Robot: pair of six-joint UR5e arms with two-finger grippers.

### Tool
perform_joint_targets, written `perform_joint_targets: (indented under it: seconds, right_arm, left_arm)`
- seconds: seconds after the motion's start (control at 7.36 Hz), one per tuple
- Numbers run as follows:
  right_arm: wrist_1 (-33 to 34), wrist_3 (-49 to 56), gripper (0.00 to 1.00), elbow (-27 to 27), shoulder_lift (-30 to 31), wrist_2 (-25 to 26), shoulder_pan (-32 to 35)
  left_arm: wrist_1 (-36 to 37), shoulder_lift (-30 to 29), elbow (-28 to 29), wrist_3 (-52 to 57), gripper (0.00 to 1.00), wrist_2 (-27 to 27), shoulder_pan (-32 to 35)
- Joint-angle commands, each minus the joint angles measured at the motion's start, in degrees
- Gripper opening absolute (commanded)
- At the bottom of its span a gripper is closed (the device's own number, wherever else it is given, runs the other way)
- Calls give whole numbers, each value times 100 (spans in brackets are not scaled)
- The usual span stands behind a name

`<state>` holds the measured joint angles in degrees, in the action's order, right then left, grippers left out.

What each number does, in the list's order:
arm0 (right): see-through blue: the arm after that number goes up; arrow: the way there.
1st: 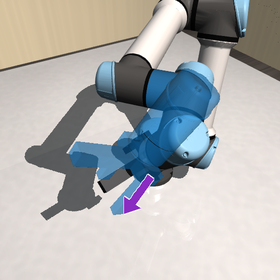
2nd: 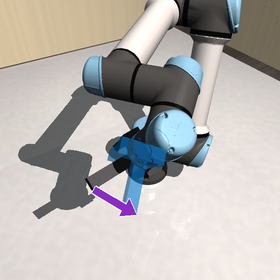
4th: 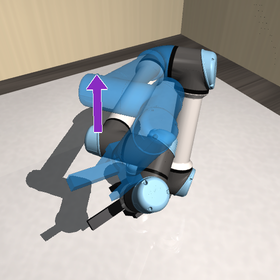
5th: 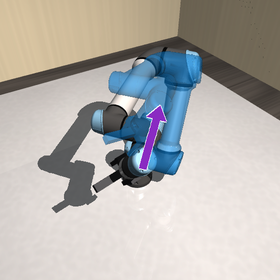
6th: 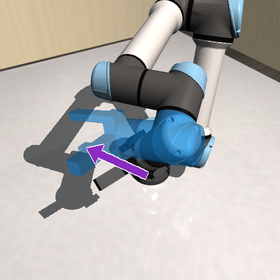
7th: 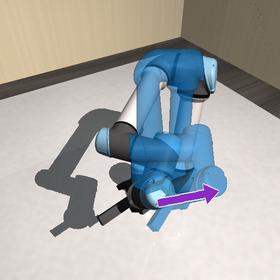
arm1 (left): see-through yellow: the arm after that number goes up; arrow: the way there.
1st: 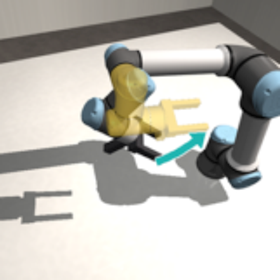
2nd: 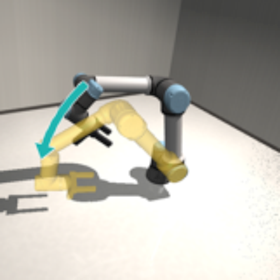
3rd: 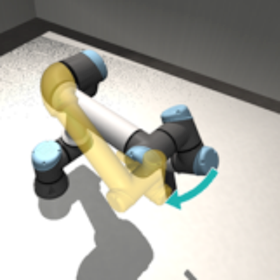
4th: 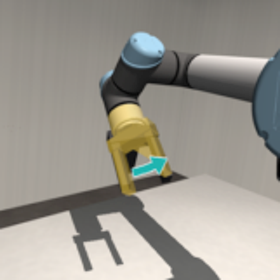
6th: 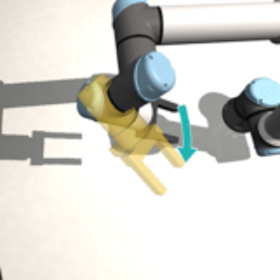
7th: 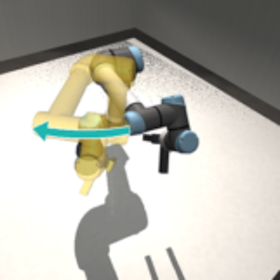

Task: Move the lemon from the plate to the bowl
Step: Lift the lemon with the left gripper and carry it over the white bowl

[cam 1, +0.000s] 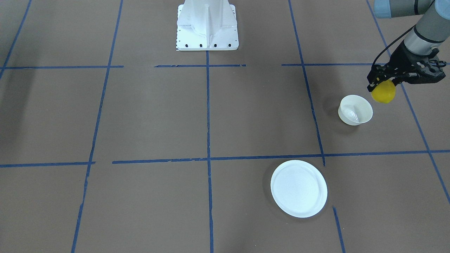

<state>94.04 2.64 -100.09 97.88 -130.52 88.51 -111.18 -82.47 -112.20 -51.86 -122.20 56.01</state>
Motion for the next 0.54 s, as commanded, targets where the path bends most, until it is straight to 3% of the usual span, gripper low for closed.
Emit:
perform_joint_targets:
  seconds: [0.0, 0.41]
  right_arm:
    - [0, -1, 100, -2, -5, 0, 0]
    - [0, -1, 100, 6, 3, 0, 0]
  left_arm:
    - [-675, -154, 609, -394, 21, 65, -343]
    - [-685, -339, 883, -404, 21, 65, -555]
